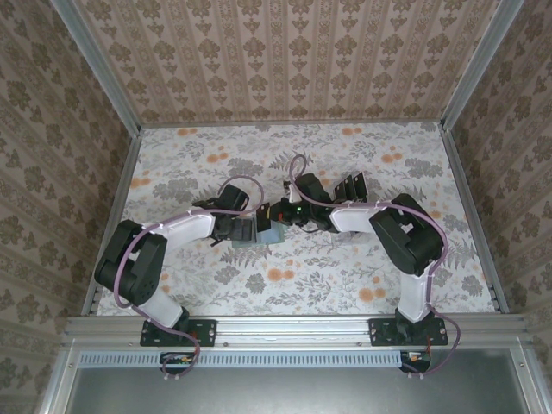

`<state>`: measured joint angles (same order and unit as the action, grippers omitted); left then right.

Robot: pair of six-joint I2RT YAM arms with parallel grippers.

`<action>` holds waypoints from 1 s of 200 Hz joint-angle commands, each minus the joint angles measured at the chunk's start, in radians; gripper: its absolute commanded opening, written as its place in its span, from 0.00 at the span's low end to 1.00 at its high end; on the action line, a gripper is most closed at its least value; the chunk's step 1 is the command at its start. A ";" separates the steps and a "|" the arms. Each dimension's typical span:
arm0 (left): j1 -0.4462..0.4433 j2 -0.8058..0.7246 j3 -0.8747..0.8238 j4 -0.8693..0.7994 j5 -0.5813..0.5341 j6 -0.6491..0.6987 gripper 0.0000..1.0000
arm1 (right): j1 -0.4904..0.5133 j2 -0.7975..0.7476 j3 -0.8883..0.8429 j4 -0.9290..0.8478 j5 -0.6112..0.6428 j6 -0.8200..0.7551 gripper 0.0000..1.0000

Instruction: Put the credit cards into the card holder

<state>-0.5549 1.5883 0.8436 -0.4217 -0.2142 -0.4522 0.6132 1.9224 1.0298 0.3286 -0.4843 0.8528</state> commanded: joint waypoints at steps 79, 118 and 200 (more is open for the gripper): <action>0.008 0.019 -0.043 -0.081 -0.038 -0.006 1.00 | 0.013 0.067 -0.009 0.057 -0.034 0.017 0.00; 0.009 0.019 -0.044 -0.080 -0.038 -0.008 1.00 | 0.014 0.079 -0.015 0.057 -0.036 0.019 0.00; 0.009 0.019 -0.046 -0.078 -0.037 -0.007 1.00 | 0.026 0.086 -0.041 0.065 -0.045 0.021 0.00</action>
<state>-0.5549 1.5883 0.8398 -0.4149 -0.2142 -0.4522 0.6273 1.9854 1.0084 0.3828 -0.5091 0.8680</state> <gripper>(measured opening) 0.997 0.068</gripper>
